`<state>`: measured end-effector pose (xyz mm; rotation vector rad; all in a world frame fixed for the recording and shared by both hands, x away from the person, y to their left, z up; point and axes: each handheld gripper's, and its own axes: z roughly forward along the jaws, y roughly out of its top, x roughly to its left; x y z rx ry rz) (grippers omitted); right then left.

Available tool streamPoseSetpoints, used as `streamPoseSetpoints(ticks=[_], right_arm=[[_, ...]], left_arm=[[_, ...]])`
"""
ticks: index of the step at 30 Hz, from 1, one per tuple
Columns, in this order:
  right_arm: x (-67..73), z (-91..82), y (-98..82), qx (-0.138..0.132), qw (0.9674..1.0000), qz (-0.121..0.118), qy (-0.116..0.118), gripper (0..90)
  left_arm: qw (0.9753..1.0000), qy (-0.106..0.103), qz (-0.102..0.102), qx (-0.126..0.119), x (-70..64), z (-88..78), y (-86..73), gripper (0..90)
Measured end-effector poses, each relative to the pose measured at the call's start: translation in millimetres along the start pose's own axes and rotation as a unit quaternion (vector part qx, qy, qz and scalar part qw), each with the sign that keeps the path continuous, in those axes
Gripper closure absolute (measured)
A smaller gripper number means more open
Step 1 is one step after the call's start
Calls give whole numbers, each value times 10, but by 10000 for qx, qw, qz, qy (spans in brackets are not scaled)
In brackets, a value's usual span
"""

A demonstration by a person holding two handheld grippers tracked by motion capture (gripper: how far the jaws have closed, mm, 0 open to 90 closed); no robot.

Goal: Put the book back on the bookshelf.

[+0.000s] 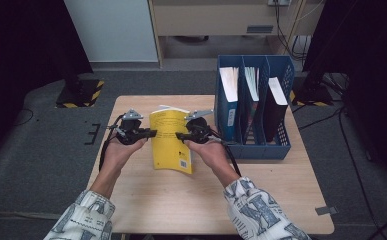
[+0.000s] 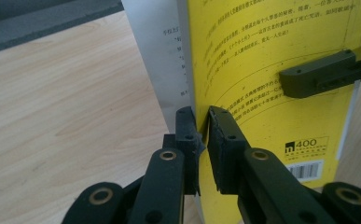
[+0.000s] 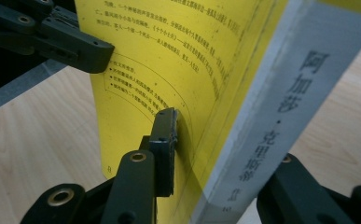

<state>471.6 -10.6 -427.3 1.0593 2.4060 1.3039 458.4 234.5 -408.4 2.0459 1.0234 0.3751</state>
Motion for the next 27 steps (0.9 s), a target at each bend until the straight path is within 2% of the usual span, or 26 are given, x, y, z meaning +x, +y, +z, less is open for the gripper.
streamPoseSetpoints(ticks=[3, 6, 9, 16, 18, 25, 27], right_arm=[[-31, 12, 11, -55, 10000, -6, -69, 672], [-19, -7, -18, -116, 9998, -125, -122, 659], [25, -48, -54, -132, 9996, -210, -133, 650], [172, -155, -187, -381, 9986, -326, -139, 621], [219, -197, -228, -418, 9985, -334, -88, 609], [363, -324, -360, -526, 9978, -399, 93, 598], [399, -359, -375, -595, 9973, -384, 194, 592]], left_arm=[[10000, 10, 8, -53, -5, 6, 12, 828], [9999, 18, 67, -88, -52, -31, -13, 827], [9998, -4, 101, -165, -106, -98, -68, 825], [9992, 12, 76, -385, -242, -254, -228, 816], [9989, -7, 28, -462, -266, -281, -273, 804], [9978, -64, 60, -650, -380, -367, -409, 746], [9976, -7, 82, -690, -407, -378, -438, 730]])
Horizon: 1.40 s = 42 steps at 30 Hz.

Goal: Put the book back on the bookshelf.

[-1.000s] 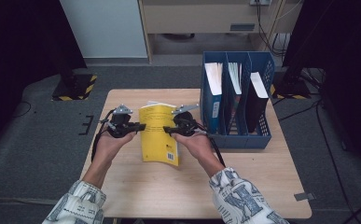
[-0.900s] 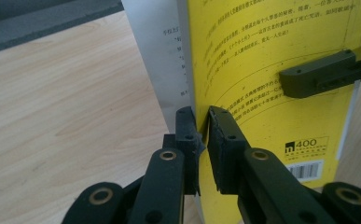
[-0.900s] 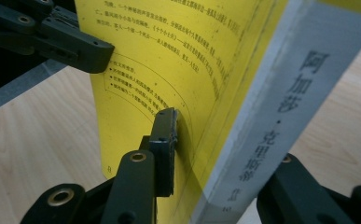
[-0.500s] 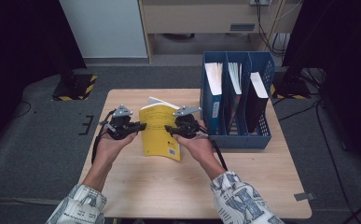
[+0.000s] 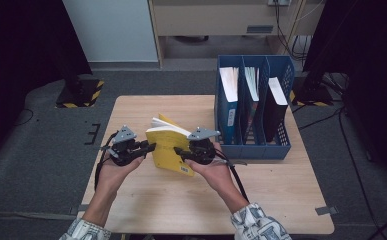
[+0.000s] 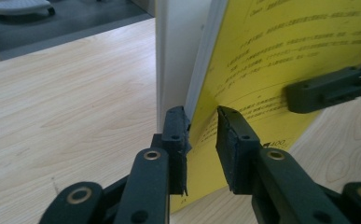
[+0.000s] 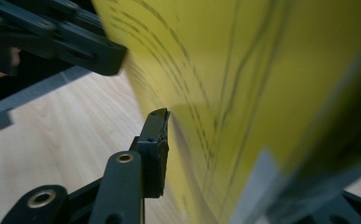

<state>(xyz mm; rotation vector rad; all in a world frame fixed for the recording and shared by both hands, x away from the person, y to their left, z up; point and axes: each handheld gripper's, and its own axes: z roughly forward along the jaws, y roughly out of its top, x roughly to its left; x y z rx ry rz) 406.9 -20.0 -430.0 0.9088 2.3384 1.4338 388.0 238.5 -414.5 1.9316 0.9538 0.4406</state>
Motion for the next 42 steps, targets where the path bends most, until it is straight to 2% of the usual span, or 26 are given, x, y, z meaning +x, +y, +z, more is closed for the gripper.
streamPoseSetpoints(ticks=[2, 8, 15, 20, 26, 29, 34, 37, 42], right_arm=[[44, -17, -1, 36, 9999, -110, 31, 570], [55, -25, -10, 1, 9999, -55, 113, 563], [73, -38, 2, -9, 9996, -86, 256, 518], [65, -66, 33, -36, 9993, -118, 348, 514], [45, -86, 43, -16, 9988, -194, 458, 499], [43, -94, 47, 2, 9986, -218, 482, 507], [33, -127, 80, -70, 9985, -197, 511, 533], [33, -126, 99, -52, 9982, -232, 543, 543], [53, -128, 150, -97, 9978, -313, 573, 548]], left_arm=[[10000, -8, -24, -51, -2, -12, -27, 724], [10000, -7, -62, -32, 15, 24, -91, 688], [9999, 12, -162, 21, -10, 106, -202, 583], [9997, 79, -207, -32, -26, 154, -302, 545], [9996, 190, -215, -32, -53, 200, -414, 389], [9994, 272, -198, 64, -55, 225, -472, 313], [9988, 311, -372, 42, -37, 266, -564, 216], [9988, 315, -376, 5, -20, 271, -608, 191], [9978, 406, -518, -87, 37, 243, -654, 181]])
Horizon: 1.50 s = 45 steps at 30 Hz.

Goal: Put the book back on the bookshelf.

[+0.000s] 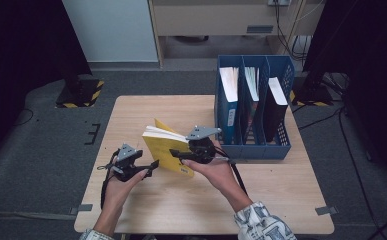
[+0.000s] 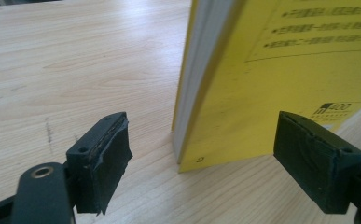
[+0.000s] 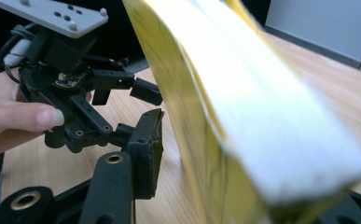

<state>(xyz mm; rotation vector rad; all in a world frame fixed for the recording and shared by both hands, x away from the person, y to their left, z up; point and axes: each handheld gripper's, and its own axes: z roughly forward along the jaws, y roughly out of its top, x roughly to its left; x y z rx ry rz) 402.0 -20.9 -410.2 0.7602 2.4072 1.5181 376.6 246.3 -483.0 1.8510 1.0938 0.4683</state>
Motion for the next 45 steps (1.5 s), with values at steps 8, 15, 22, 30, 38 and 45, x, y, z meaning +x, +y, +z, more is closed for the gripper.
streamPoseSetpoints(ticks=[8, 15, 22, 30, 38, 45], right_arm=[[-8, 9, 86, -97, 9999, -28, 24, 565], [-48, 27, 101, -102, 9999, 14, 18, 575], [-65, 25, 106, -75, 10000, 44, 37, 579], [-80, 30, 133, -26, 10000, 25, 38, 603], [-102, 49, 141, -52, 9999, 48, 96, 612], [-116, 60, 154, -129, 9998, 66, 133, 625]], left_arm=[[9999, 80, 13, -70, 8, 1, -26, 187], [9992, 136, 255, 265, -14, 57, -124, 162], [9974, 92, 468, 548, -30, 113, -181, 124], [9978, 80, 368, 550, 9, 108, -205, 124], [9975, 68, 358, 603, 22, 110, -215, 125], [9975, 60, 352, 613, 26, 109, -218, 127]])
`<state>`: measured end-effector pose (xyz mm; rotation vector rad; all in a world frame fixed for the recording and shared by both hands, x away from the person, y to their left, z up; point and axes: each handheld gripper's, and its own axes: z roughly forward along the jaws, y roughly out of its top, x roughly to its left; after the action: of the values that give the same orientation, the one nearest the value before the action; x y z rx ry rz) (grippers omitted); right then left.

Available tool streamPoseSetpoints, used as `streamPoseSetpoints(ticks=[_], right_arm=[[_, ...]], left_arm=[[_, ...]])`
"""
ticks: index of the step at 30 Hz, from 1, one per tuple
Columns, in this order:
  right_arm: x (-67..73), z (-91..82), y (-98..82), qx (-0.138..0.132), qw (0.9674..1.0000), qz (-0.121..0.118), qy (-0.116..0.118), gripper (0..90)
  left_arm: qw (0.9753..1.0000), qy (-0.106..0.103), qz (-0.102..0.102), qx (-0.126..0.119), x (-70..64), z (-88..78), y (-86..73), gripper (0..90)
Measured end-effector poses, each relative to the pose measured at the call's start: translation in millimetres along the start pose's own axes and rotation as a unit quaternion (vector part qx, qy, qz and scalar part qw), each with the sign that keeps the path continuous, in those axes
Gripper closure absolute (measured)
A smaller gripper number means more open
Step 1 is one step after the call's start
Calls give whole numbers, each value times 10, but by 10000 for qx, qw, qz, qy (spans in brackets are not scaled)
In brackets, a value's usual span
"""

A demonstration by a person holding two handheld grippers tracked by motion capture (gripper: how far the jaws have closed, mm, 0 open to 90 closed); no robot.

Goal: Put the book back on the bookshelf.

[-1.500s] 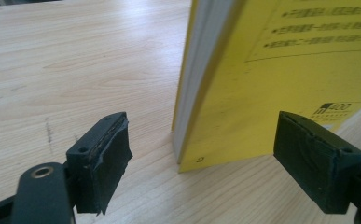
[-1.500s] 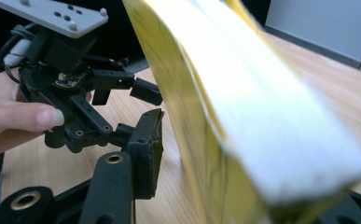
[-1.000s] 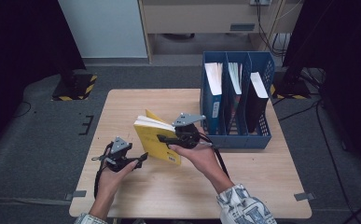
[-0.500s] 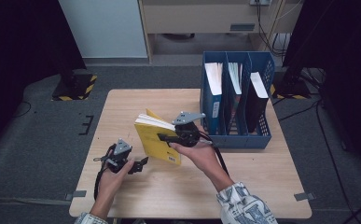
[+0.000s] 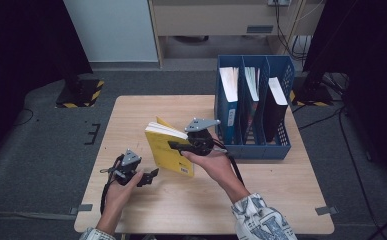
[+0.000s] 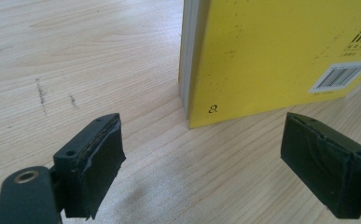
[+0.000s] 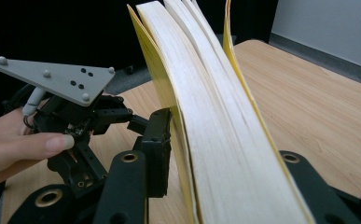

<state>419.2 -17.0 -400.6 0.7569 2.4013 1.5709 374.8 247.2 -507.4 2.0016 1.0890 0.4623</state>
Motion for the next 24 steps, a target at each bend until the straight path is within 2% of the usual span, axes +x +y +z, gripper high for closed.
streamPoseSetpoints(ticks=[6, 11, 17, 22, 24], right_arm=[[-9, 18, 1, -12, 10000, 41, 32, 645], [-32, 16, -4, -43, 9999, 76, 70, 718], [-66, 9, 1, -79, 9998, 151, -98, 746], [-121, -10, -9, -149, 9982, 573, -104, 750], [-127, -19, -10, -161, 9975, 671, -117, 750]], left_arm=[[10000, -7, -11, -4, 1, -1, 0, 128], [10000, 7, -5, 12, 7, -1, -6, 128], [10000, 59, -67, 31, 44, -12, -19, 130], [9999, 84, -124, 77, 86, -14, -36, 130], [9998, 103, -148, 90, 102, -15, -42, 130]])
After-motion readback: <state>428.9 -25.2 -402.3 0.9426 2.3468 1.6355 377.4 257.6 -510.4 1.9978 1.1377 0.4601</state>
